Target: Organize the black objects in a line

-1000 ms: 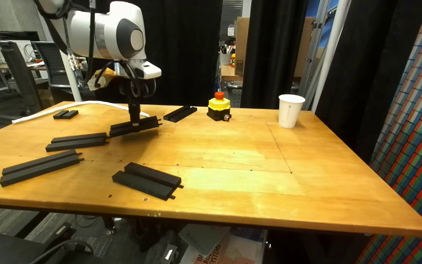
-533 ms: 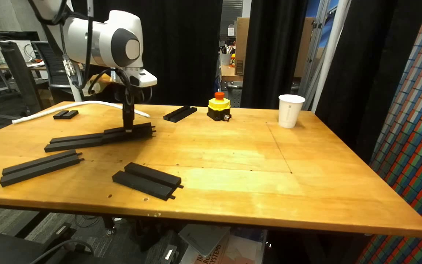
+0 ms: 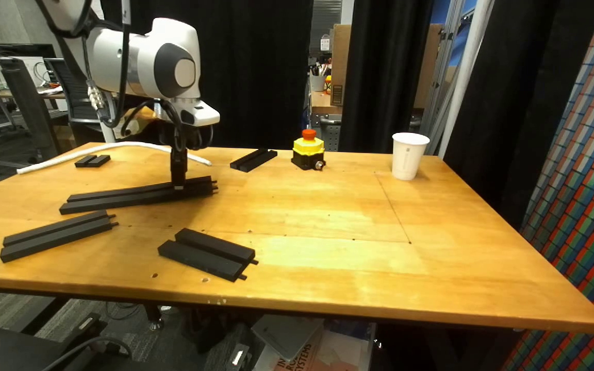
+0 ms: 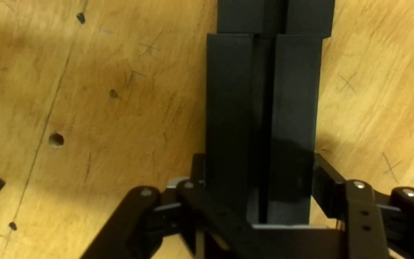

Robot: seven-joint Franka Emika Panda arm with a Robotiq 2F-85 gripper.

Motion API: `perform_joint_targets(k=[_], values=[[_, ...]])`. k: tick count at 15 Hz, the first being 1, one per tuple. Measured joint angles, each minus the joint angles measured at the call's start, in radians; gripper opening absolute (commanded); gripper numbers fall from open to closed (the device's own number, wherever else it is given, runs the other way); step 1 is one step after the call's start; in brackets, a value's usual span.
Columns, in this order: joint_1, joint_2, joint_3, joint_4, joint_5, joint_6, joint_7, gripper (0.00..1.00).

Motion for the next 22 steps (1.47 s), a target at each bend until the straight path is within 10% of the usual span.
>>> perform_joint_targets(k=[22], values=[[0.014, 0.039, 0.021, 0.036, 0.036, 0.012, -0.003, 0.53]])
